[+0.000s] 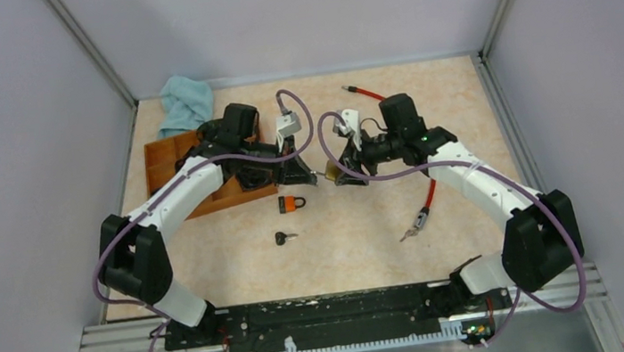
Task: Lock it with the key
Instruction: Lock the lock.
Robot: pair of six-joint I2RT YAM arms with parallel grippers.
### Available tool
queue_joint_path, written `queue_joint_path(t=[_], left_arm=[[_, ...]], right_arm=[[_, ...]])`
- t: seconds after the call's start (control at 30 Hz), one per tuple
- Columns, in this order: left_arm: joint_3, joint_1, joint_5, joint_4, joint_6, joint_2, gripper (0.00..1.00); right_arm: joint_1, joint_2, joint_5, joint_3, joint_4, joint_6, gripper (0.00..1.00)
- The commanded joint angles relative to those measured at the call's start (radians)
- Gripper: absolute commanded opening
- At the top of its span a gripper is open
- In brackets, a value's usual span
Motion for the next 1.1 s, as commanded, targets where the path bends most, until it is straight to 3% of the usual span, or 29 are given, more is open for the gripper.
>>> queue_joint_path(t=[0.0, 0.07, 0.2, 0.37, 0.53, 0.83, 1.07], left_arm=[[-0.010, -0.004, 0.041, 0.054, 0.019, -0.055, 0.00], [-0.029, -0.002, 0.047, 0.106, -0.011, -0.065, 0.00], [-0.034, 0.000, 0.051, 0.153, -0.056, -0.068, 0.00], [-0.026, 0.012, 0.065, 0.186, -0.114, -0.067, 0.00], [-0.035, 0.023, 0.074, 0.239, -0.173, -0.080, 0.00], [-0.053, 0.025, 0.086, 0.335, -0.260, -0.109, 0.00], [-0.055, 0.026, 0.104, 0.397, -0.326, -0.125, 0.00]], right_arm=[[0.008, -0.041, -0.092, 0.003, 0.088, 0.026, 0.00], [0.009, -0.042, -0.096, 0.004, 0.092, 0.035, 0.05], [0.008, -0.049, -0.090, 0.003, 0.097, 0.047, 0.34], [0.008, -0.064, -0.071, -0.003, 0.110, 0.055, 0.60], [0.008, -0.084, -0.039, -0.001, 0.118, 0.058, 0.74], [0.005, -0.105, -0.030, -0.004, 0.127, 0.066, 0.77], [0.004, -0.098, -0.066, -0.024, 0.176, 0.111, 0.66]])
